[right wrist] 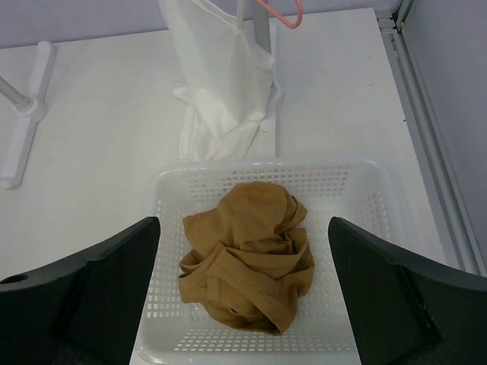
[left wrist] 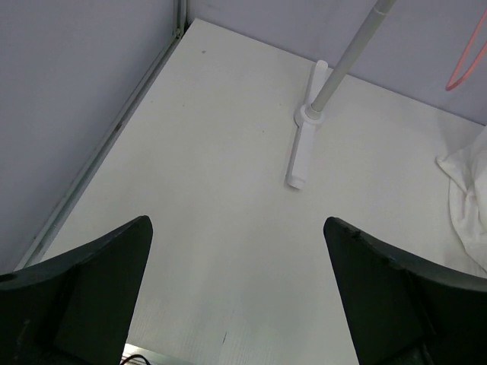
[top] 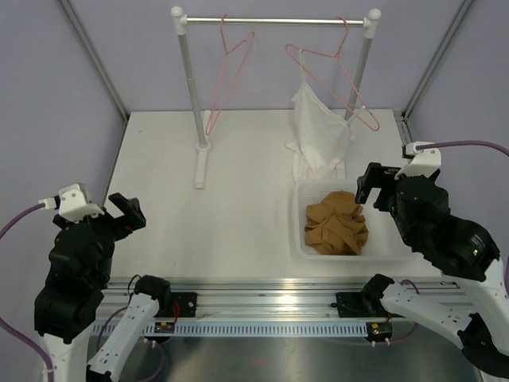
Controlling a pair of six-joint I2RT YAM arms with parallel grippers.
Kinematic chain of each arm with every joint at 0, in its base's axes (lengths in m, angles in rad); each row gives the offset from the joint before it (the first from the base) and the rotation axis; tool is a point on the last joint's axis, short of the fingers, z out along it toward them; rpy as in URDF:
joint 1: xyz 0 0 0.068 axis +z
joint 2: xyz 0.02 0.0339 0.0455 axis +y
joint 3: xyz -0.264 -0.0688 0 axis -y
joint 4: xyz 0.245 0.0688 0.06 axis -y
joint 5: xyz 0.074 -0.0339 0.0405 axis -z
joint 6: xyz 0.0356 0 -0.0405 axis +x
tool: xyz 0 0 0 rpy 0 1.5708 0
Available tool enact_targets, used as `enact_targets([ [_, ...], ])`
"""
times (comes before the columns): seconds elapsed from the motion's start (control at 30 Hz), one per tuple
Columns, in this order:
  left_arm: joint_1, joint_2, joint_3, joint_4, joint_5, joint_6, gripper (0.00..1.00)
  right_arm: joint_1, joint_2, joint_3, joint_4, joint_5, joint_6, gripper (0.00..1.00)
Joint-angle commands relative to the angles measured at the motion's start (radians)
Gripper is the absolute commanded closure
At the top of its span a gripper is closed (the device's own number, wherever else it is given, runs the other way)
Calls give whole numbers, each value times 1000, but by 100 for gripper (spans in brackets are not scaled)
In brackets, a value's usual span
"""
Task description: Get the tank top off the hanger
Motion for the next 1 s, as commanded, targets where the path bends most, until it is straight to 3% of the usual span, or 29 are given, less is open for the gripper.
enact_targets([
  [0.0, 3, 4, 56, -94, 73, 35, 1, -3, -50, 19, -92, 17, -8, 1],
  [0.37, 3, -11, 56, -134, 158, 63, 1, -3, -205, 30, -124, -18, -28, 1],
  [0.97, 3, -71, -7, -111, 99, 38, 1, -3, -173, -29, -86, -6, -15, 1],
])
